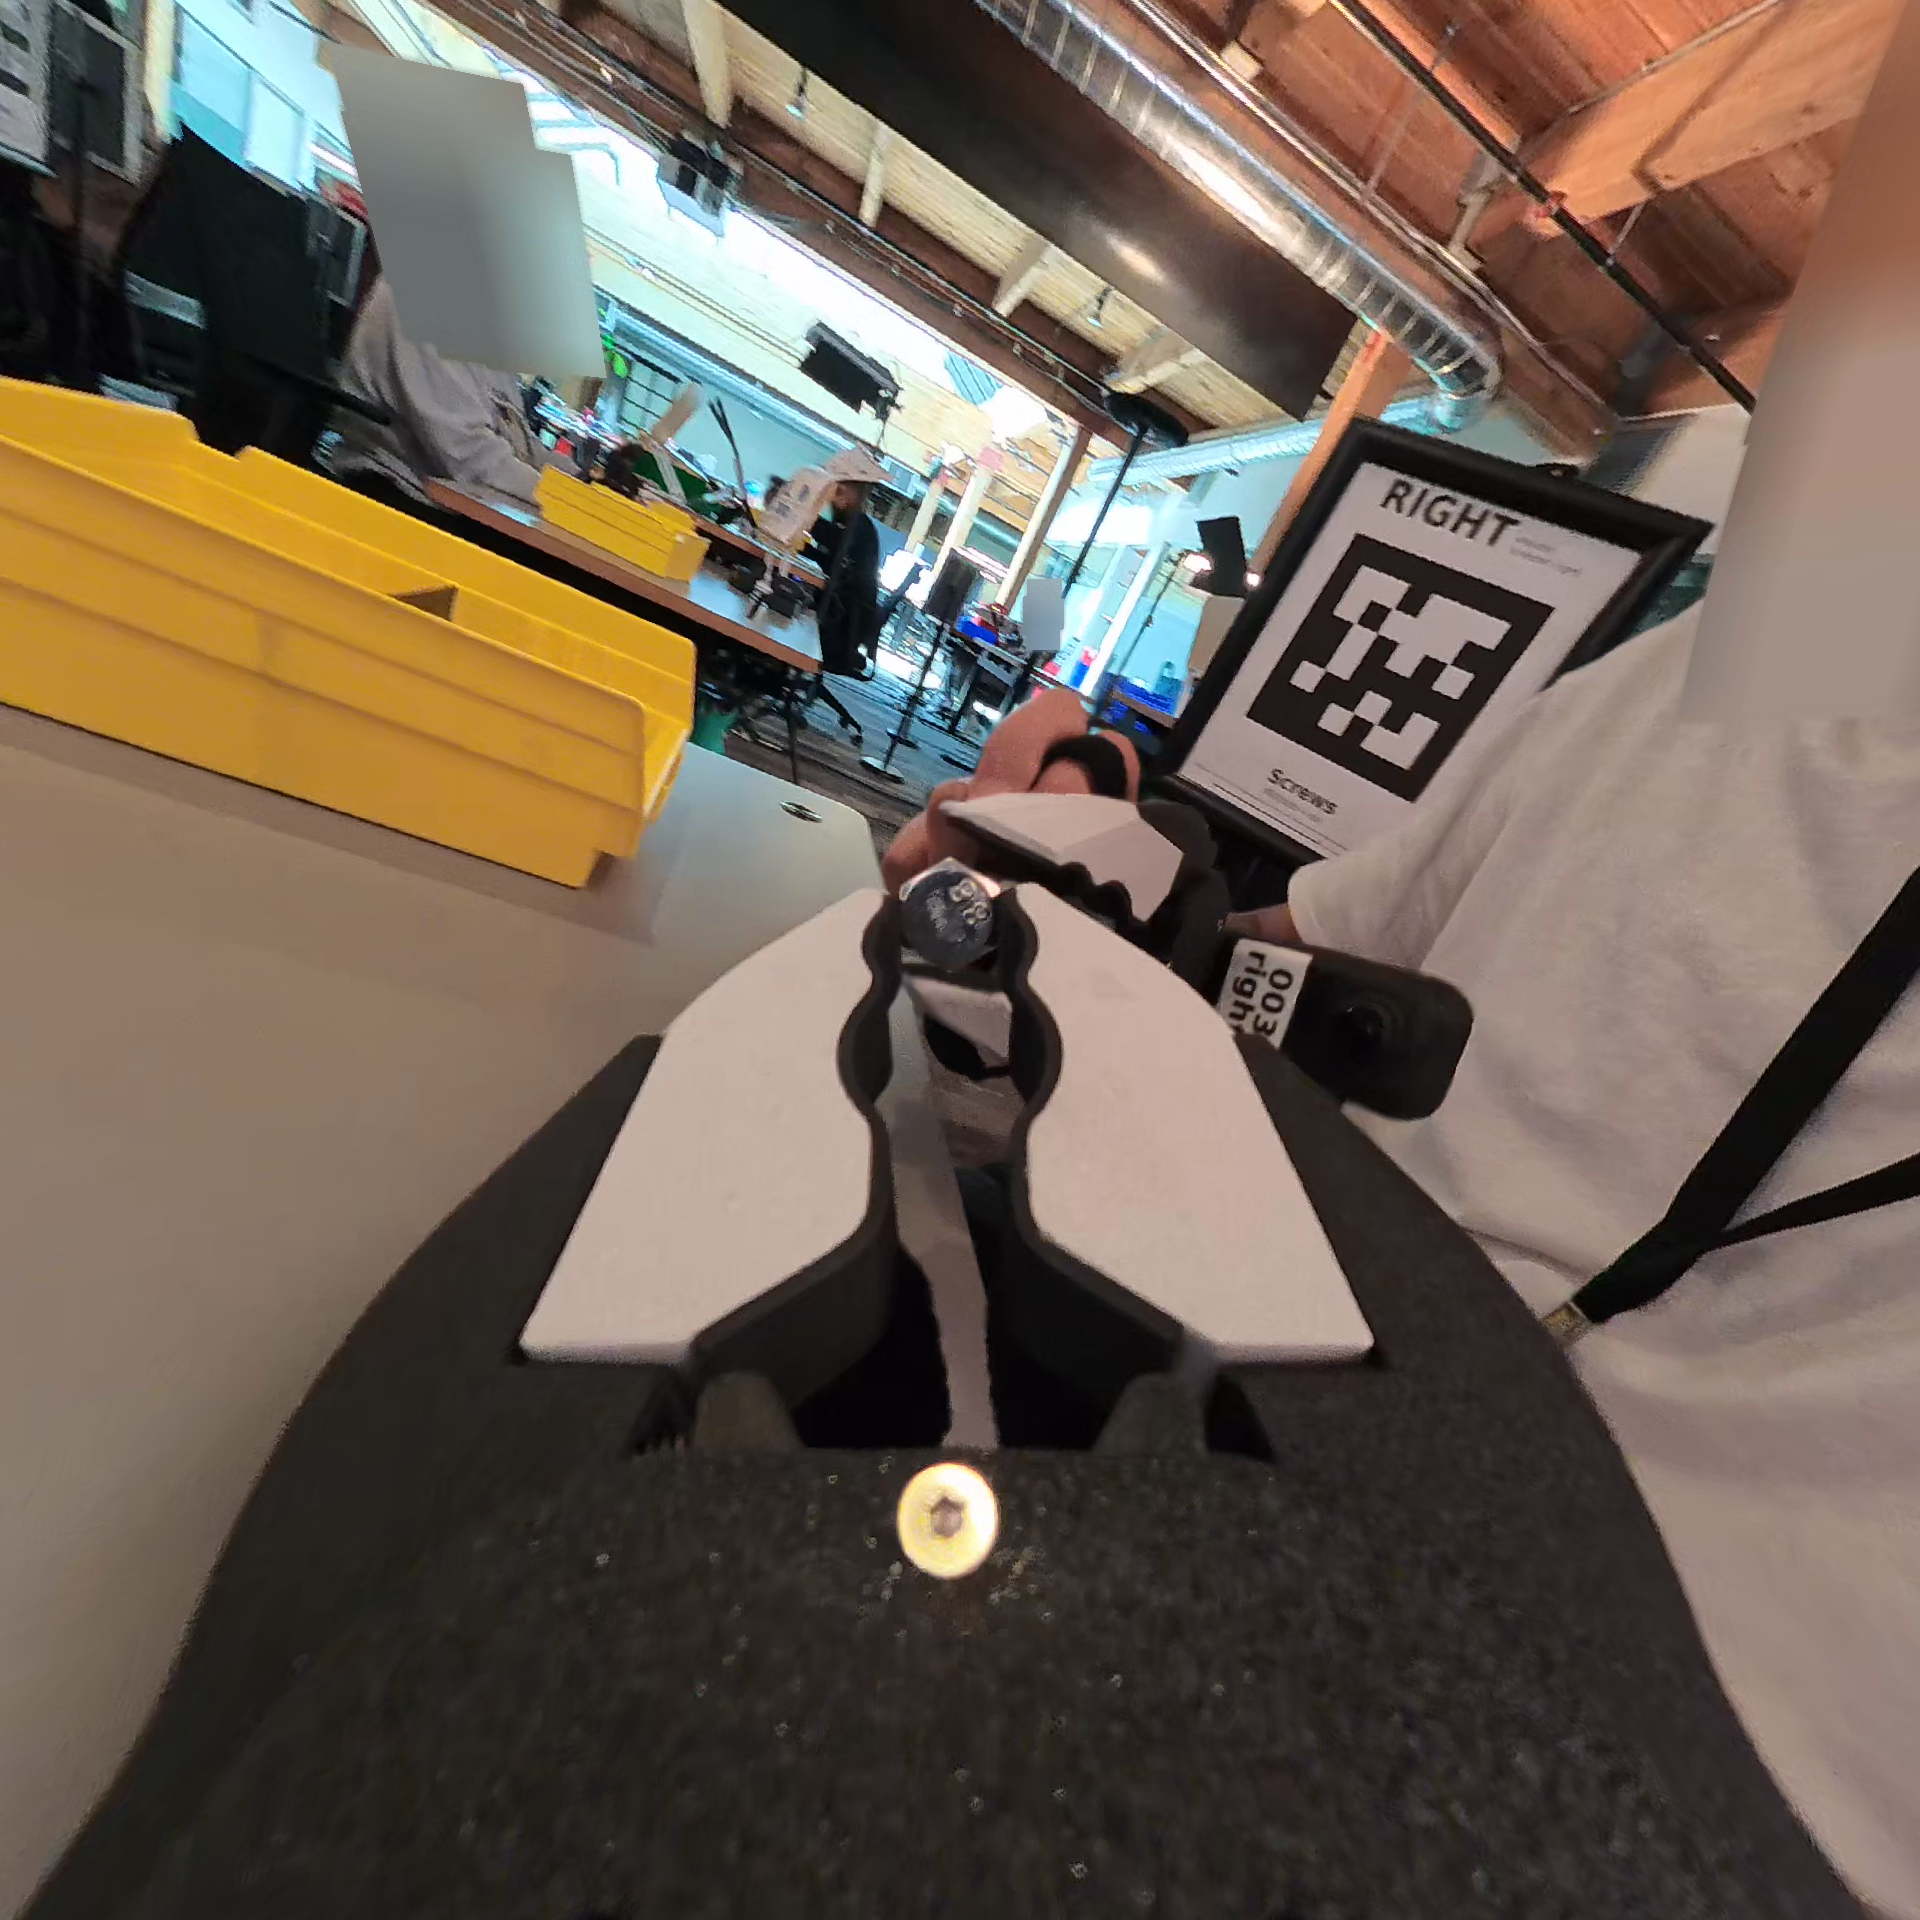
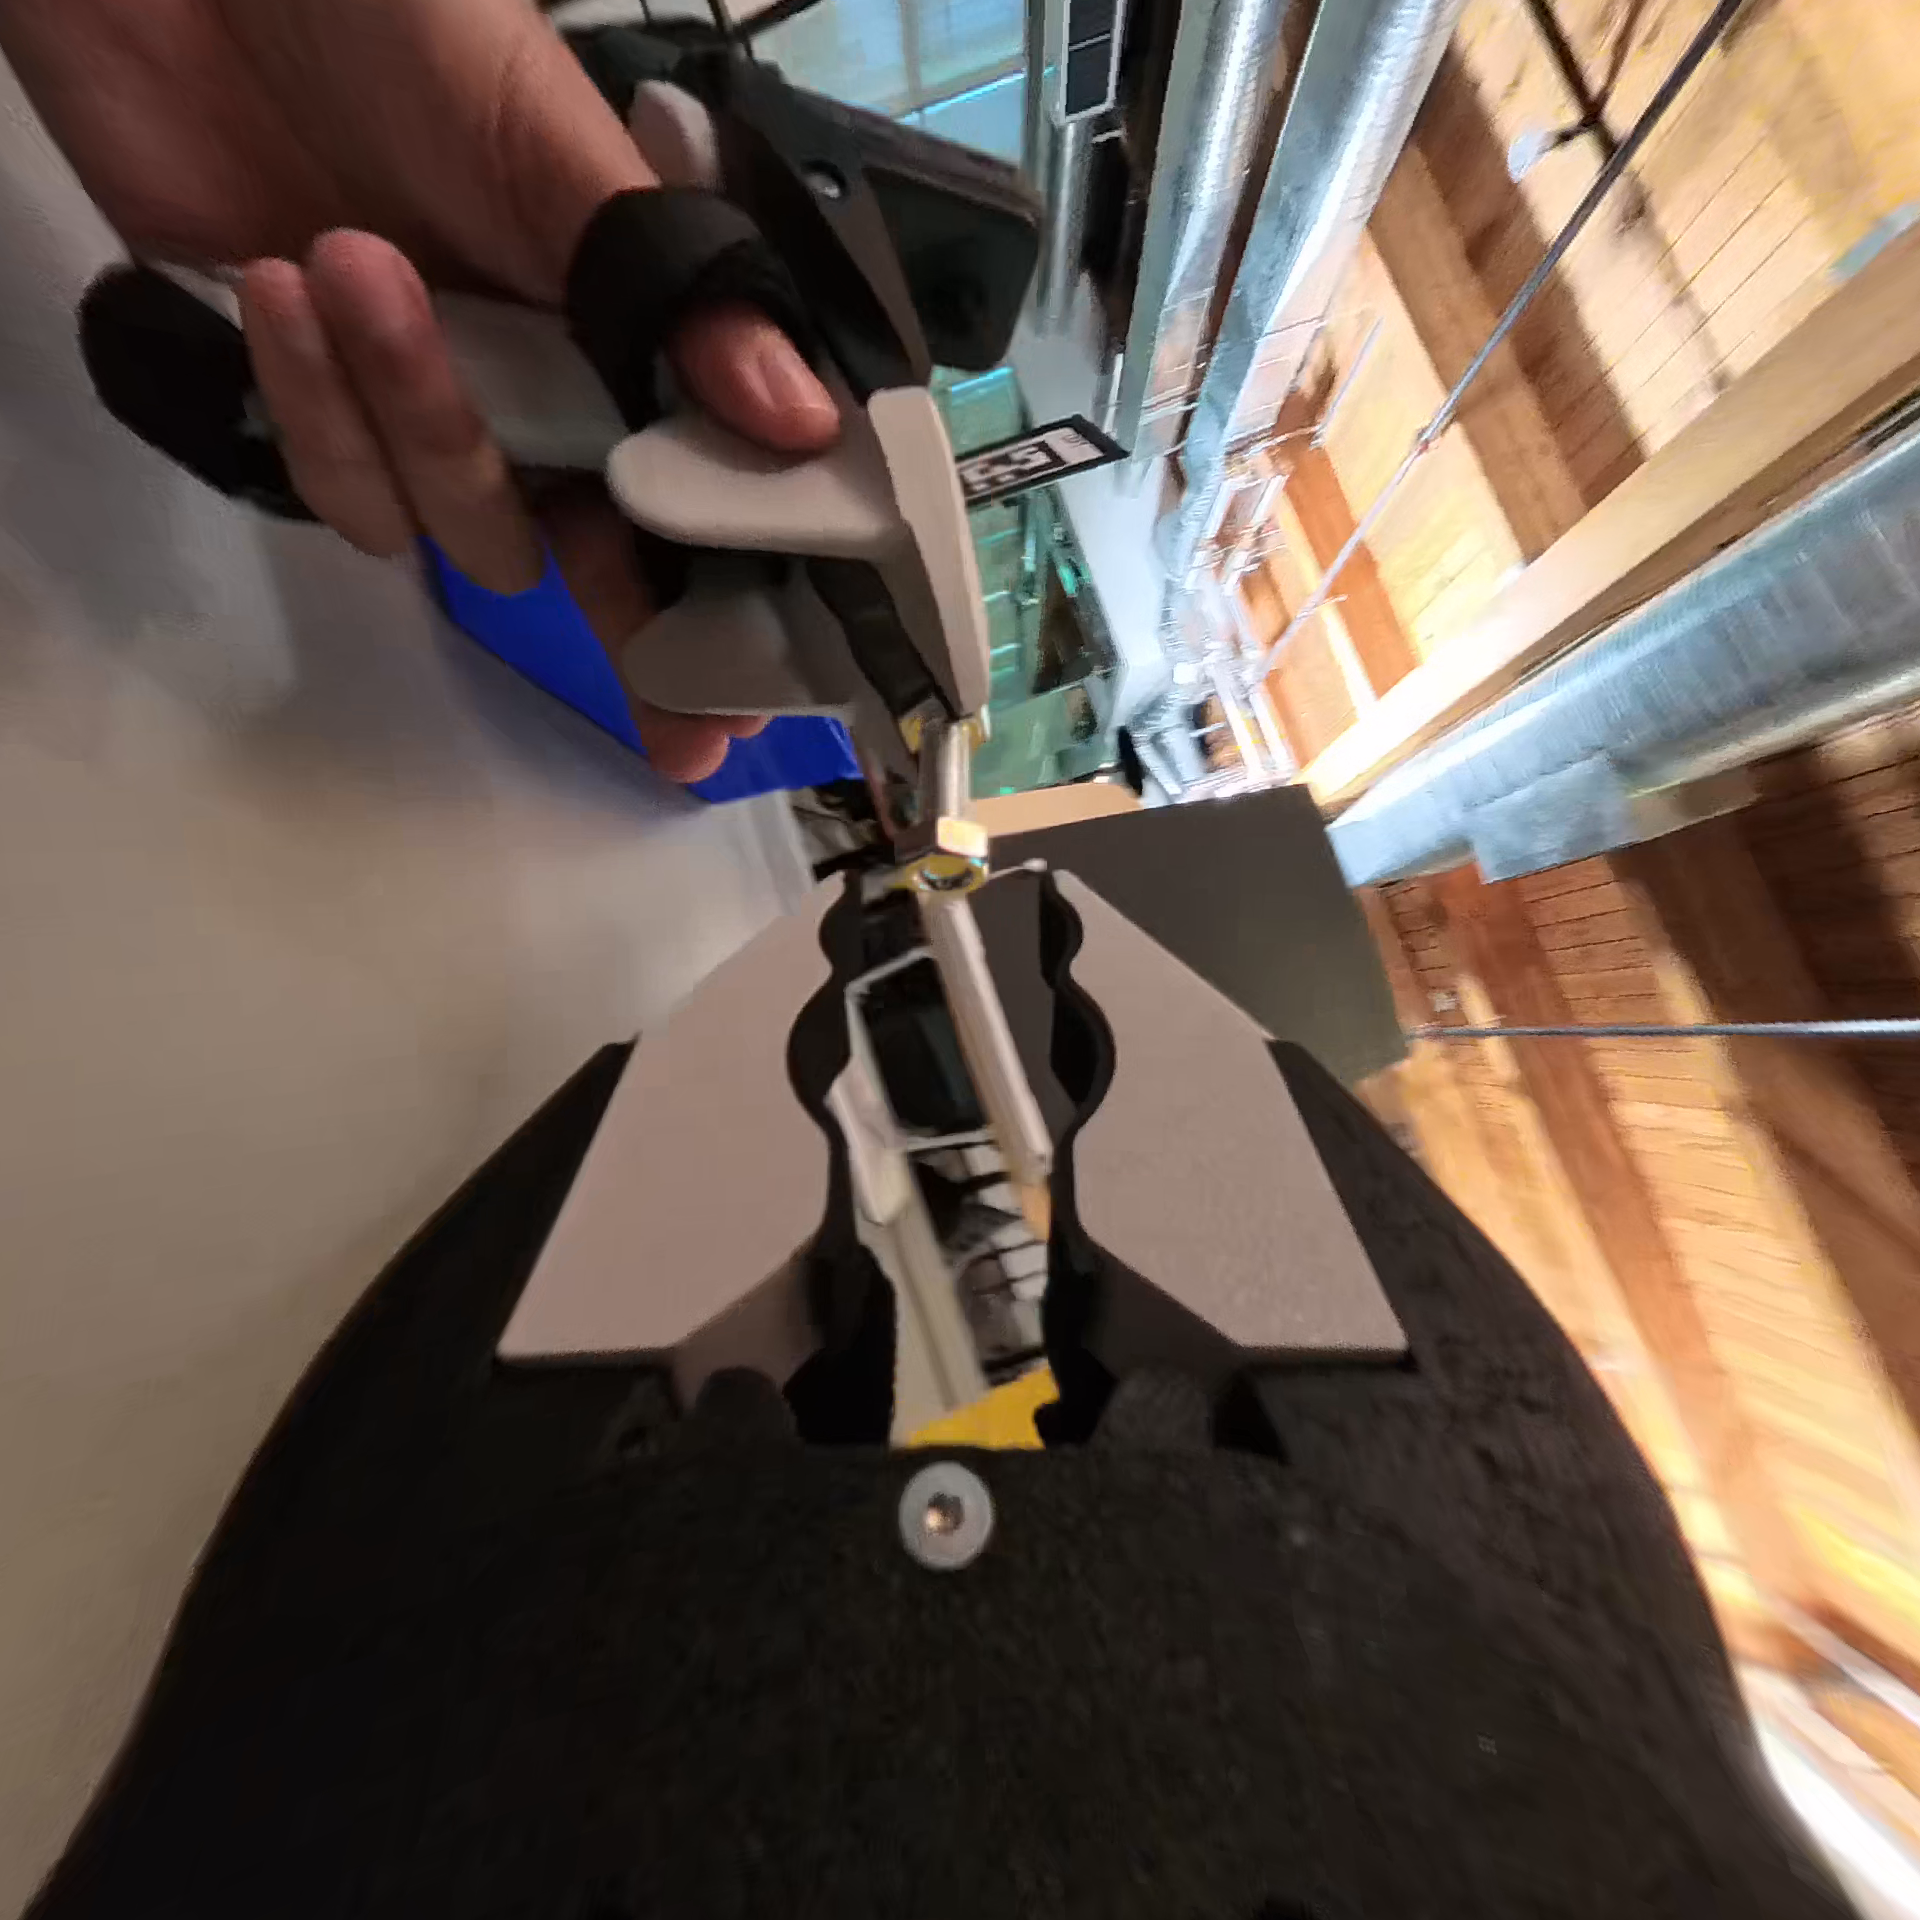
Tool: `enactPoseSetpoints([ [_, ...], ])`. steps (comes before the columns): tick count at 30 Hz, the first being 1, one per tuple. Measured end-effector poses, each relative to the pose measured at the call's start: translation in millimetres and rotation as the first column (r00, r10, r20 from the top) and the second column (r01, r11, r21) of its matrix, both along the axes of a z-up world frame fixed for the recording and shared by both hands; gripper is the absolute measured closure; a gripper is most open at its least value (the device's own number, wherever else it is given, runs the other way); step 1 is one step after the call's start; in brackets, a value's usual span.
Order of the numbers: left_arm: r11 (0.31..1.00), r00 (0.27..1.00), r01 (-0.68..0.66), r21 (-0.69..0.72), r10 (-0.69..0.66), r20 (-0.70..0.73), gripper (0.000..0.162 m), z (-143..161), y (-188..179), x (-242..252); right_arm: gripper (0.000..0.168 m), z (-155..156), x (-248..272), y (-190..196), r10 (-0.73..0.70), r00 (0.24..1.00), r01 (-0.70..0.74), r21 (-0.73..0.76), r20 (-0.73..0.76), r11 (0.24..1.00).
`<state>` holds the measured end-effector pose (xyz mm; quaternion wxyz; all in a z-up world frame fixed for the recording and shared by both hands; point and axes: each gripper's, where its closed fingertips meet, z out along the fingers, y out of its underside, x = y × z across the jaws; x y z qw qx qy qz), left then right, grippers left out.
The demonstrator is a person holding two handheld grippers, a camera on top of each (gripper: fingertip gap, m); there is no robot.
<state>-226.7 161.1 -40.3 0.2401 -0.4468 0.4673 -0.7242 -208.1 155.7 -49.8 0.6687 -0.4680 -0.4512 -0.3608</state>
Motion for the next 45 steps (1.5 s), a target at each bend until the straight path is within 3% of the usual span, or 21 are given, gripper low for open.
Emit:
enactPoseSetpoints([
  [3,0.994,0.994,-0.107,0.037,0.106,0.041,0.145,5,13,-10,0.129,0,1,9,0.063,0.965,-0.103,-0.145,-0.255,0.984],
  [5,0.979,0.983,-0.18,0.097,0.175,0.059,0.145,6,21,-16,0.126,-6,4,17,0.068,0.883,-0.222,-0.286,-0.464,0.932],
  [7,0.964,0.976,-0.216,0.157,0.208,0.068,0.145,5,22,-21,0.127,-24,-4,21,0.024,0.742,-0.435,-0.455,-0.67,0.777],
  [9,0.962,0.978,-0.208,0.177,0.201,0.057,0.145,3,17,-23,0.128,-40,-15,20,-0.132,0.547,-0.662,-0.523,-0.827,0.537],
  [10,0.959,0.978,-0.207,0.194,0.2,0.056,0.145,2,15,-23,0.126,-45,-20,18,-0.228,0.449,-0.771,-0.504,-0.864,0.389],
  [12,0.944,0.975,-0.221,0.244,0.211,0.065,0.145,1,11,-24,0.125,-25,-28,6,-0.392,0.166,-0.967,-0.227,-0.905,0.115],
  [13,0.938,0.974,-0.225,0.265,0.213,0.071,0.145,1,10,-25,0.125,-14,-25,5,-0.475,0.046,-0.996,-0.077,-0.879,0.047],
  [14,0.933,0.974,-0.224,0.28,0.212,0.074,0.145,1,9,-25,0.125,-10,-22,2,-0.528,-0.002,-1.0,0.006,-0.849,-0.005],
  [17,0.921,0.976,-0.217,0.323,0.202,0.079,0.145,-1,4,-23,0.122,-18,-24,-4,-0.608,0.019,-0.994,0.05,-0.793,-0.098],
  [22,0.91,0.988,-0.153,0.386,0.136,0.07,0.145,-8,-9,-11,0.127,-10,-21,-8,-0.72,-0.087,-0.957,0.259,-0.688,-0.131],
  [24,0.906,0.991,-0.132,0.401,0.116,0.064,0.145,-10,-12,-5,0.149,-13,-15,-10,-0.727,-0.095,-0.96,0.255,-0.68,-0.113],
  [27,0.913,0.996,-0.088,0.399,0.067,0.066,0.145,-10,-17,4,0.152,-15,-8,-16,-0.699,-0.089,-0.977,0.201,-0.709,-0.079],
  [29,0.917,0.997,-0.066,0.393,0.047,0.058,0.145,-11,-17,11,0.152,-15,0,-16,-0.653,-0.105,-0.99,0.144,-0.75,-0.007],
  [31,0.938,0.999,-0.025,0.345,0.011,0.042,0.145,-10,-18,17,0.152,-14,6,-17,-0.55,-0.072,-0.995,0.023,-0.832,0.095],
  [33,0.958,0.999,0.023,0.286,-0.033,0.031,0.145,-8,-19,23,0.152,-13,12,-18,-0.363,0.068,-0.952,-0.17,-0.929,0.255],
  [35,0.968,0.997,0.071,0.239,-0.079,0.023,0.145,-6,-22,29,0.152,-12,19,-21,-0.171,0.302,-0.82,-0.347,-0.938,0.455],
  [38,0.974,0.99,0.138,0.177,-0.141,0.002,0.145,-6,-28,36,0.152,-10,28,-26,0.006,0.641,-0.523,-0.432,-0.767,0.735],
  [40,0.975,0.984,0.176,0.132,-0.173,-0.034,0.144,-9,-30,40,0.152,-11,34,-28,0.031,0.833,-0.285,-0.381,-0.552,0.88],
  [42,0.975,0.98,0.199,0.094,-0.195,-0.048,0.145,-10,-31,42,0.152,-10,37,-30,-0.017,0.955,-0.057,-0.241,-0.295,0.969],
  [45,0.976,0.977,0.211,0.054,-0.208,-0.055,0.145,-9,-29,43,0.152,-8,39,-29,-0.131,0.991,0.13,-0.078,-0.017,0.988],
])
